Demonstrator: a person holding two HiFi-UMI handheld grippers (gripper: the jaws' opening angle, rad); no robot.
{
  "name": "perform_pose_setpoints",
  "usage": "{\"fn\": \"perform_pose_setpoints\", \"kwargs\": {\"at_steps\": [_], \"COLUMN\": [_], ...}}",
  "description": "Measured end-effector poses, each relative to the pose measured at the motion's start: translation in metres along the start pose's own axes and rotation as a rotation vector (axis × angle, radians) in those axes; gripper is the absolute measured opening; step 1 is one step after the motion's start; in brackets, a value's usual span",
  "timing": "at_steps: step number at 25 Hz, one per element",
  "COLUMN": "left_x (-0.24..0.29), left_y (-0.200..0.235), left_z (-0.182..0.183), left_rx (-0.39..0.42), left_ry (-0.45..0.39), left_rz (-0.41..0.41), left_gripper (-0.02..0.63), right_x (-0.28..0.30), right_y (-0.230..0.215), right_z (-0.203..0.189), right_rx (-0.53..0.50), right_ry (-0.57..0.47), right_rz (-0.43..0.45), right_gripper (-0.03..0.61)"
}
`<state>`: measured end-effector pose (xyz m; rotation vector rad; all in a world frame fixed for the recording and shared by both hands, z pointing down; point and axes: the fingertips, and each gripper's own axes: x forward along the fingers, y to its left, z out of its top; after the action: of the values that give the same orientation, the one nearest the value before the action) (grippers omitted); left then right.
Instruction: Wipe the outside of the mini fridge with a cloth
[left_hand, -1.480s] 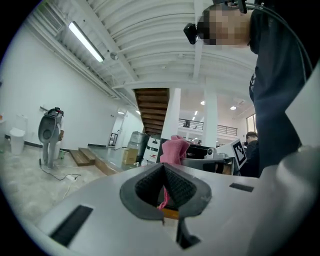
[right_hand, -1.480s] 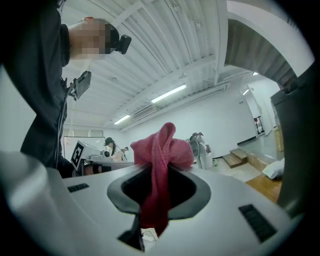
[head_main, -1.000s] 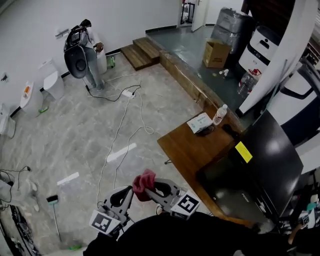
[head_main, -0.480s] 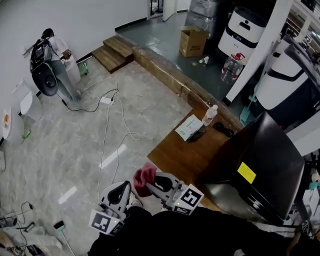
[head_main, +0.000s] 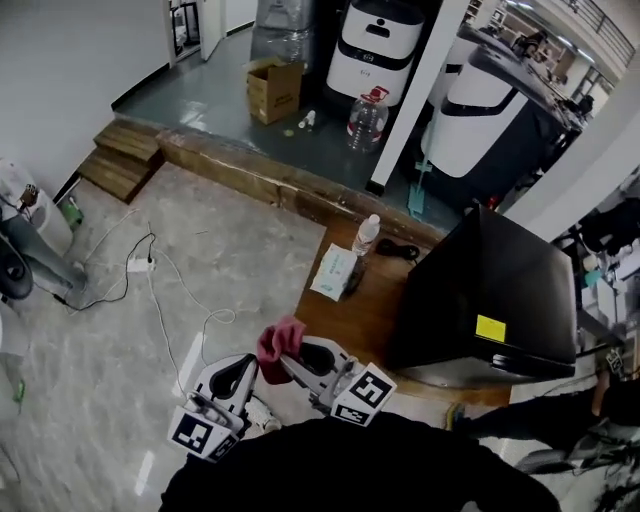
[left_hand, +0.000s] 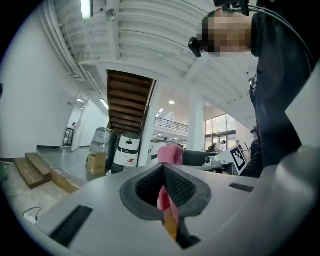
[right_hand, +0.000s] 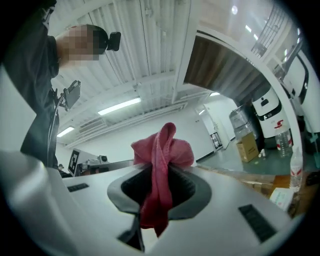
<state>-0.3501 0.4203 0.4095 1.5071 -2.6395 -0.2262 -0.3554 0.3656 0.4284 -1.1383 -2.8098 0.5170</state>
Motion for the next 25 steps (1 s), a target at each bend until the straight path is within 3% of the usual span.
{"fn": "perform_pose_setpoints", "kwargs": {"at_steps": [7, 11, 14, 21, 25], "left_x": [0.033, 0.077, 0.115, 0.2, 0.257], "left_y": [0.045, 0.045, 0.037, 0.016, 0.005], "left_z": [0.002, 0.008, 0.008, 0.015, 0.018], "left_rx": [-0.024, -0.02, -0.001, 0.008, 0.031], "left_ry": [0.085, 0.047, 0.063, 0.104, 0.124], "left_rz": [-0.259, -0.38, -0.469, -0.578, -0.621], "left_gripper": [0.006, 0.006, 0.006, 0.006, 0.006], "right_x": [0.009, -0.017, -0.039, -0.093, -0.14], "right_y": [-0.046, -0.091, -0.121, -0.202, -0.261], "right_z": [0.014, 0.029, 0.045, 0.079, 0.103], "right_rx": [0.037, 0.075, 0.083, 0.096, 0.138], "right_ry": [-0.118, -0.207, -0.27, -0.376, -0.507], "right_rz": [-0.338, -0.503, -0.594, -0.762, -0.901], "right_gripper": [0.091, 0.091, 0.091, 0.091, 0.087]}}
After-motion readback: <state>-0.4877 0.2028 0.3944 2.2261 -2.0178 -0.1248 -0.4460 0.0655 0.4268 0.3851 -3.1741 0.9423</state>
